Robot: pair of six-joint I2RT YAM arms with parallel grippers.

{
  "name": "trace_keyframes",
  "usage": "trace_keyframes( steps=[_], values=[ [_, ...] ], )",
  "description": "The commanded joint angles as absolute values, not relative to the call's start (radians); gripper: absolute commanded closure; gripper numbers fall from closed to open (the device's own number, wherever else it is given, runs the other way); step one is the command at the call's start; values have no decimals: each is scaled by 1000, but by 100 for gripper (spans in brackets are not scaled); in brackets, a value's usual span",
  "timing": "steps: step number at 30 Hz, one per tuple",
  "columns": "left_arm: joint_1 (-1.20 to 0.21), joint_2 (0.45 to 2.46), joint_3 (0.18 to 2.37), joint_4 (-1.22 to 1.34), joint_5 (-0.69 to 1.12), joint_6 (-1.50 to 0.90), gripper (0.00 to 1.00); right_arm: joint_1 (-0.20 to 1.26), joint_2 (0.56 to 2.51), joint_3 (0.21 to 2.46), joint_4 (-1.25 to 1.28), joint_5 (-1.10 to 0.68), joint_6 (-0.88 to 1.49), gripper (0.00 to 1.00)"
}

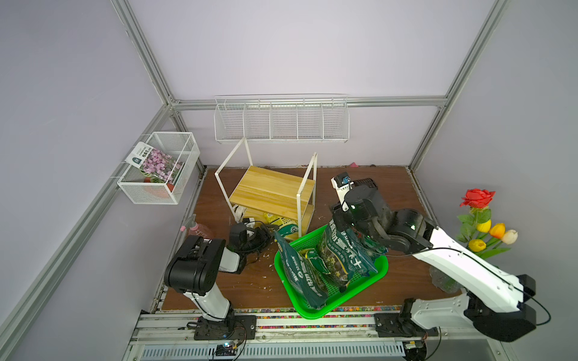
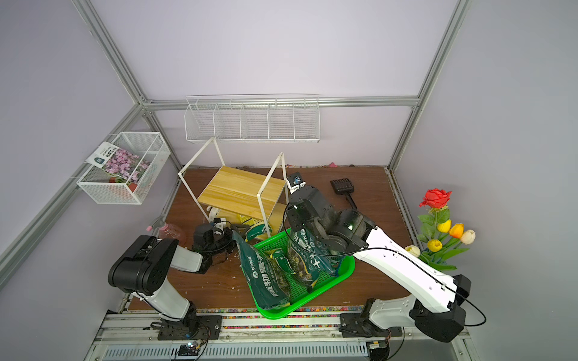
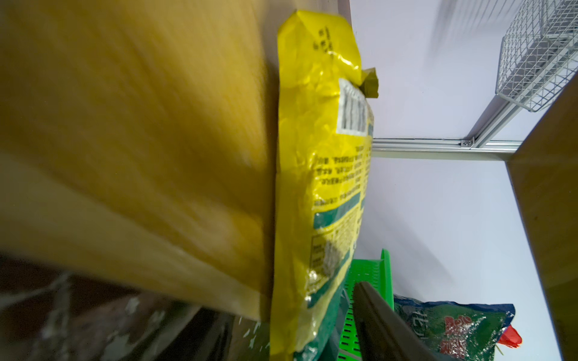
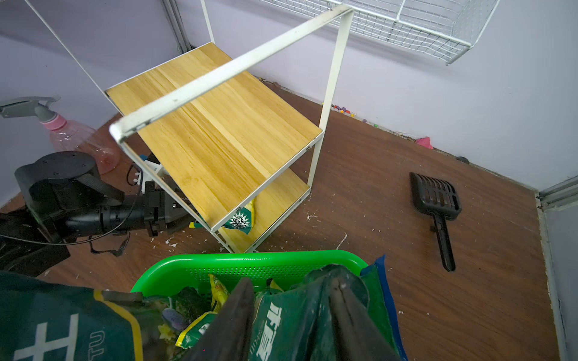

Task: Take down the fertilizer bag from the shelf
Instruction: Pick up the fertilizer bag from the shelf.

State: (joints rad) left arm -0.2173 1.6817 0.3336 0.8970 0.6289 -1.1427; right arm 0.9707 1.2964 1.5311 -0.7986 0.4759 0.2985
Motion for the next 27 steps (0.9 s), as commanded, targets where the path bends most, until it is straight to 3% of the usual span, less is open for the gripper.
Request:
trace_keyframes(
  steps=[1, 6, 12, 19, 27],
  values=[
    [-231, 1662, 329, 939, 640, -1144, 39, 965, 1292, 1516, -790, 494, 302, 55],
    [-239, 1647, 332, 937, 651, -1150, 59, 966, 1295, 1517, -790, 494, 304, 55],
    [-239, 1612, 324, 906, 649, -1142, 67, 966, 1289, 1512, -792, 503, 303, 55],
    [-239, 1586, 324, 880, 656, -1137, 87, 966, 1287, 1513, -791, 502, 304, 55],
    [-239, 1491, 331, 724, 626, -1054, 85, 966, 1284, 1514, -795, 508, 300, 55]
  ],
)
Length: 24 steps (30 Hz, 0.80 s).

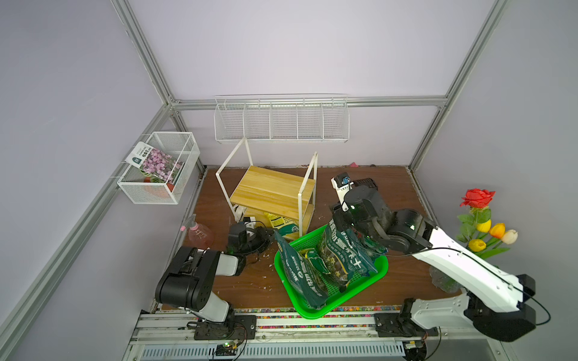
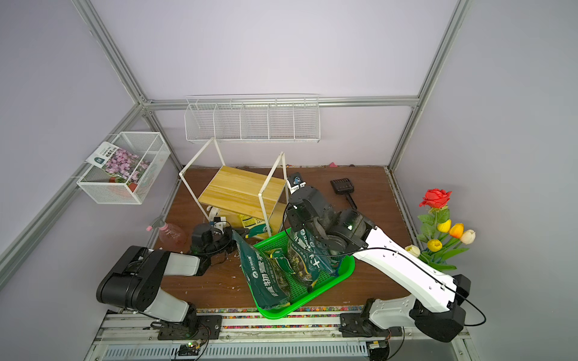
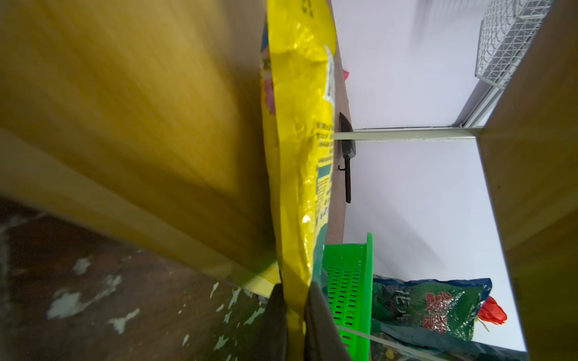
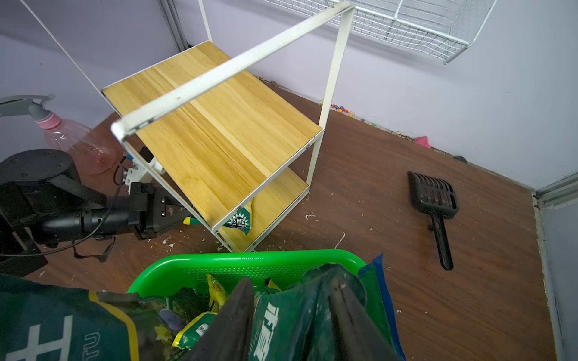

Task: Take down the fertilizer bag from the shelf
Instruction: Pick up the fertilizer bag from the shelf.

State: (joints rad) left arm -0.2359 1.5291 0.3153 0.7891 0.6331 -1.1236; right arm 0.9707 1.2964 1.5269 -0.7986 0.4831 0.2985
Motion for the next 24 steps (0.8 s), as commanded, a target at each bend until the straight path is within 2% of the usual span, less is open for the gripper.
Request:
trace_keyframes(
  steps=[1, 3, 4, 5, 9, 14, 24],
  values=[
    [-239, 1477, 337, 694, 622, -1041, 86, 965, 1284, 1513, -795, 508, 299, 55],
    [-236, 1453, 340, 660, 618, -1026, 92, 966, 1284, 1514, -795, 510, 298, 55],
    [-233, 1439, 342, 647, 618, -1025, 99, 966, 1283, 1516, -795, 509, 296, 55],
    [-226, 1421, 341, 636, 617, -1023, 100, 965, 1282, 1516, -796, 511, 296, 55],
    [-205, 1310, 353, 521, 594, -996, 100, 966, 1274, 1513, -793, 517, 290, 55],
    [-204, 1103, 422, 234, 488, -872, 100, 966, 1267, 1496, -789, 509, 286, 55],
    [-203, 898, 464, 99, 443, -878, 100, 968, 1260, 1492, -757, 462, 224, 55]
  ],
)
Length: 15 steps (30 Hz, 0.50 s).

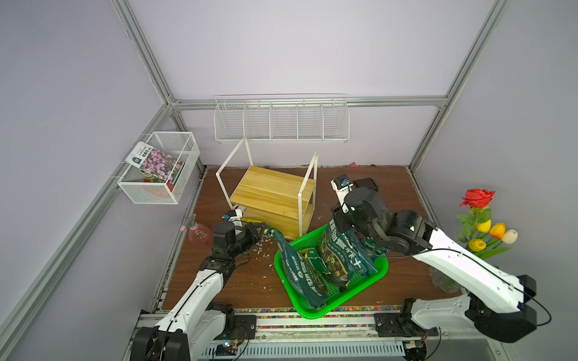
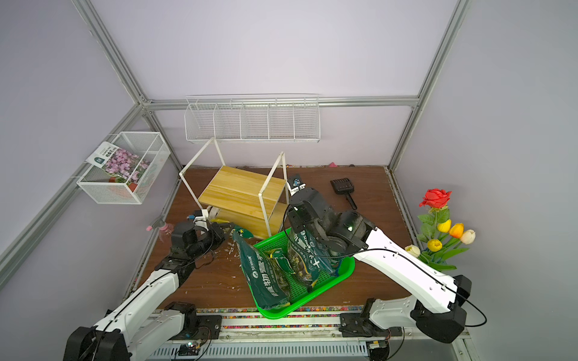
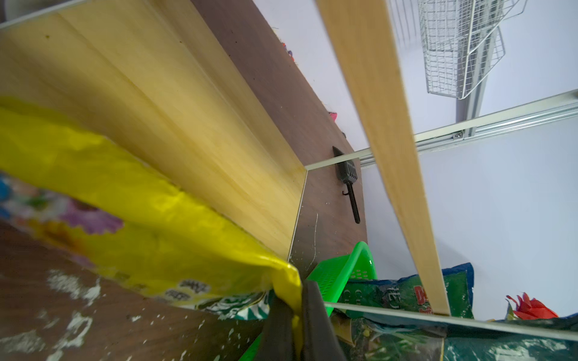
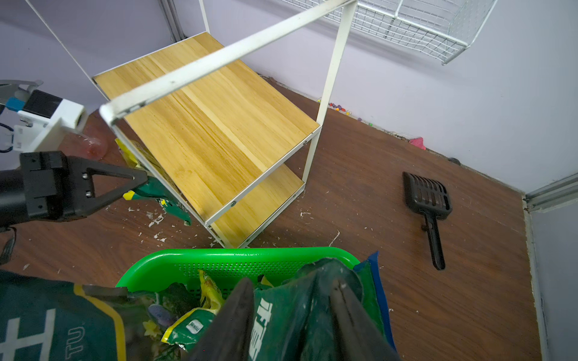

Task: Take down the fertilizer bag from the shelf
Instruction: Pick up the fertilizer bag from the shelf.

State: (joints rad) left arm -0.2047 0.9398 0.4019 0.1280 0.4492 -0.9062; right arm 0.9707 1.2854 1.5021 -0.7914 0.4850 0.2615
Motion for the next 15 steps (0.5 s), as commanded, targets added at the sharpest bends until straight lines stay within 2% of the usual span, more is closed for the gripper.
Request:
trace_keyframes(
  steps=[1, 11, 15],
  values=[
    [-204, 880, 473, 82, 444, -879, 100, 967, 1261, 1493, -751, 454, 214, 55],
    [-203, 652, 656, -238, 393, -804, 100, 1056, 1304, 1560, -672, 389, 27, 55],
    [-203, 618, 739, -311, 400, -801, 100, 1087, 1342, 1607, -629, 333, -27, 55]
  ],
)
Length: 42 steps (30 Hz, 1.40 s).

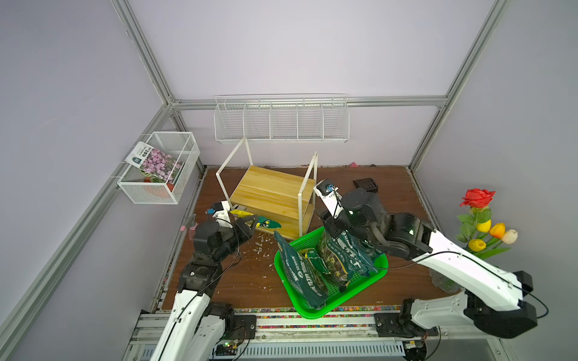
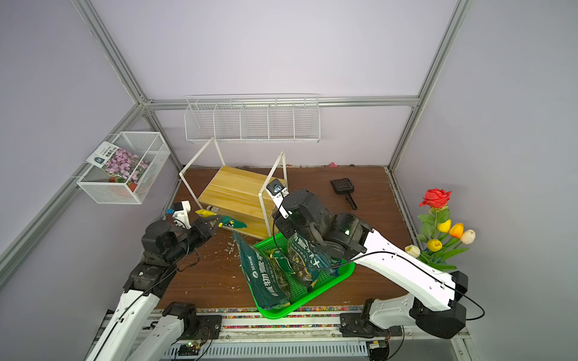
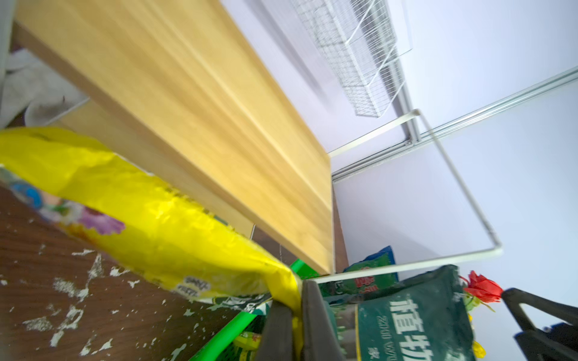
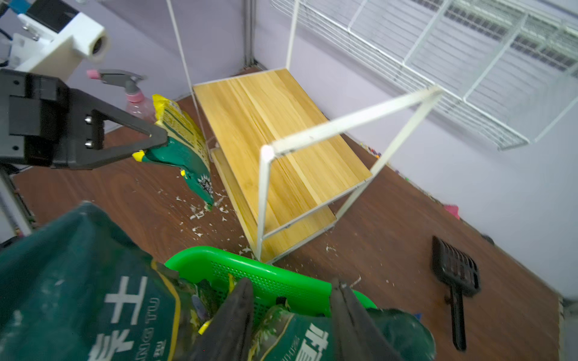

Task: Take down the fertilizer bag from the shelf
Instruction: Pick up the fertilizer bag from the shelf.

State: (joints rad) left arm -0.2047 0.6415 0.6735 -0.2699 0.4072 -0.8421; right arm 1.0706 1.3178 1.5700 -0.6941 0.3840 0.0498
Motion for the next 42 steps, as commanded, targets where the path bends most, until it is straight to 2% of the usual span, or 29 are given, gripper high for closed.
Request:
trace_keyframes(
  steps=[1, 7, 10, 13, 26, 30, 38, 42],
  values=[
    [-203, 620, 759, -315, 412, -809, 100, 1090, 1352, 1618, -614, 305, -36, 54],
    [-203, 643, 880, -287, 455, -841, 100, 1122, 1436, 1702, -563, 196, -111, 53],
    [-203, 659, 931, -258, 481, -863, 100, 1132, 1479, 1732, -526, 175, -143, 45],
    [-203, 670, 957, -212, 517, -898, 100, 1133, 1512, 1750, -499, 144, -162, 42],
    [-203, 687, 1003, -113, 637, -1012, 100, 1127, 1632, 1835, -478, 121, -195, 44],
    [-204, 690, 999, -96, 658, -1029, 100, 1125, 1655, 1860, -469, 95, -190, 54],
    [-203, 693, 988, -70, 661, -1038, 100, 1125, 1656, 1867, -460, 89, -184, 99],
    [-204, 696, 982, -51, 664, -1046, 100, 1124, 1655, 1866, -457, 88, -184, 100]
  ],
)
